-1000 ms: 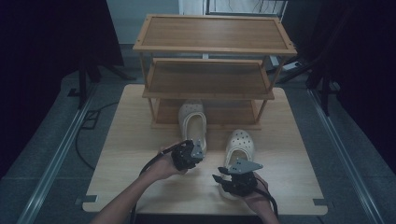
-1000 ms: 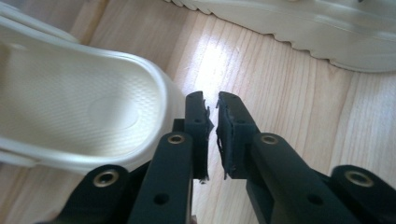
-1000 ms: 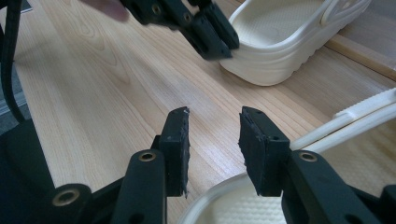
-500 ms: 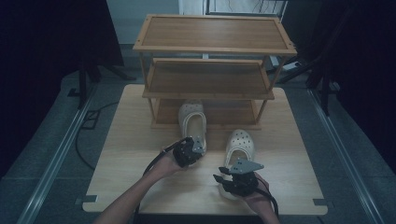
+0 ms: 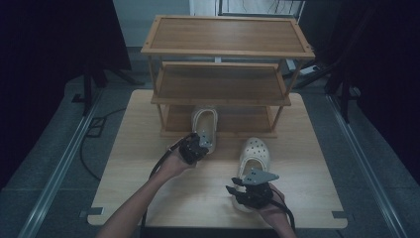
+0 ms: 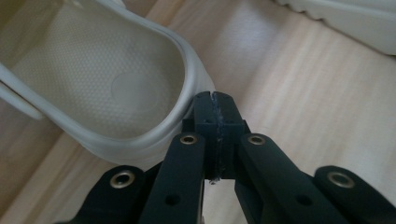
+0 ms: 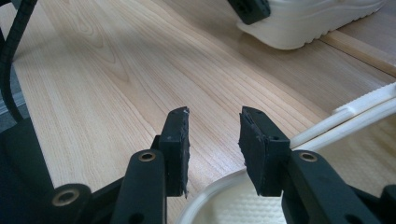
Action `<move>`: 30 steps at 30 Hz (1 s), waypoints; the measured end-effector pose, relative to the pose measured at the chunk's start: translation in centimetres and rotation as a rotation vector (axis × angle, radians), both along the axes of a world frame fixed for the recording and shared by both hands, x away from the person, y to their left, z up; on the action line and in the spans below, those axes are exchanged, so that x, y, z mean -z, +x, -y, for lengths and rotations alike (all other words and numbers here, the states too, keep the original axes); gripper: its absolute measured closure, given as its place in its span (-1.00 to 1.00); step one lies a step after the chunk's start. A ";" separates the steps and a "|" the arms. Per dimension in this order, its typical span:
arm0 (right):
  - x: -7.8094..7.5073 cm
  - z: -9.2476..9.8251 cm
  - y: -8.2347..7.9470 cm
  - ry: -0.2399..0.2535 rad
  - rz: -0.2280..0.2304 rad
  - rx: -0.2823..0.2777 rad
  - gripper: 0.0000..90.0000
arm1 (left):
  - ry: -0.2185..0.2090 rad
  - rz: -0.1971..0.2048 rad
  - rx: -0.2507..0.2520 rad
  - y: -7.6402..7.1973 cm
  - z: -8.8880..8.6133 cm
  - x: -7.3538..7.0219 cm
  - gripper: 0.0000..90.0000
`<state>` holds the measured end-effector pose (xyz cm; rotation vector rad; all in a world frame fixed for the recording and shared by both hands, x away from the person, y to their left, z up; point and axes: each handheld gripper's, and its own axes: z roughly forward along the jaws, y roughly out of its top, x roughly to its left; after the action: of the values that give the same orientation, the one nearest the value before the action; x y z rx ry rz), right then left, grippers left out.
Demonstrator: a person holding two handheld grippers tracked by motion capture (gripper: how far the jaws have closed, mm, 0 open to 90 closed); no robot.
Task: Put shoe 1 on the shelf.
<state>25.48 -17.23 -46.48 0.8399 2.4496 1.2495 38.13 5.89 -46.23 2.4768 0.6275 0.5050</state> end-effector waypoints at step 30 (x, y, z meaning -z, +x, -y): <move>-0.1 0.4 0.0 0.008 0.004 0.003 0.39 | -0.031 0.051 -0.101 4.4 1.7 0.9 0.73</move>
<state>25.47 -17.63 -46.35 0.8420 2.4404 1.2600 42.56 4.17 -47.14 2.4047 0.7366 0.5910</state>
